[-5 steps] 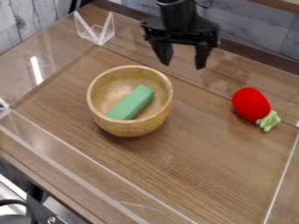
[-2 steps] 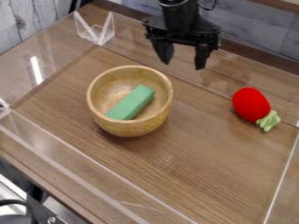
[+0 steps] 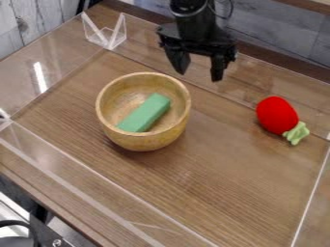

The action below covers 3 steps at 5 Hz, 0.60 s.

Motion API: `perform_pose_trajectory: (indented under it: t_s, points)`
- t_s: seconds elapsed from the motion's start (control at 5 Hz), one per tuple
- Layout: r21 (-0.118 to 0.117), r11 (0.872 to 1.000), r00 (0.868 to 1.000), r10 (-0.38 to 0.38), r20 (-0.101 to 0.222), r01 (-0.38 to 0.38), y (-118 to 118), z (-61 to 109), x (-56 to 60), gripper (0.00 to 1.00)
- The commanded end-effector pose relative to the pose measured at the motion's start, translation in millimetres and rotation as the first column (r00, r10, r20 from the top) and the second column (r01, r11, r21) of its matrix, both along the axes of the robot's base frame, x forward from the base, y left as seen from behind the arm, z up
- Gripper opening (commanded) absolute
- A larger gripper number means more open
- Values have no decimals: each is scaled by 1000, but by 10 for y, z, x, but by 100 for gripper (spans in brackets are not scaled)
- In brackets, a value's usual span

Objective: Move the red fruit to the right

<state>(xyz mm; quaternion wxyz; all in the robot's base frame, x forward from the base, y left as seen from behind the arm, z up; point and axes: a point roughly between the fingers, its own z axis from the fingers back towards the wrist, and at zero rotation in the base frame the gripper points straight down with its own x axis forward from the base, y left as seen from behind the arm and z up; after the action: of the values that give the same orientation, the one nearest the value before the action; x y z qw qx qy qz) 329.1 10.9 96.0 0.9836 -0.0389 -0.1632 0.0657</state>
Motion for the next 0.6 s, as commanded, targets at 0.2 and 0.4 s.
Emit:
perform_pose_trajectory:
  t_s: [0.2,0.4]
  points:
    - [16,980,980,197,31,-197,5,199,81,100]
    - [5,964,964,265,22,-265,11,334,125,100]
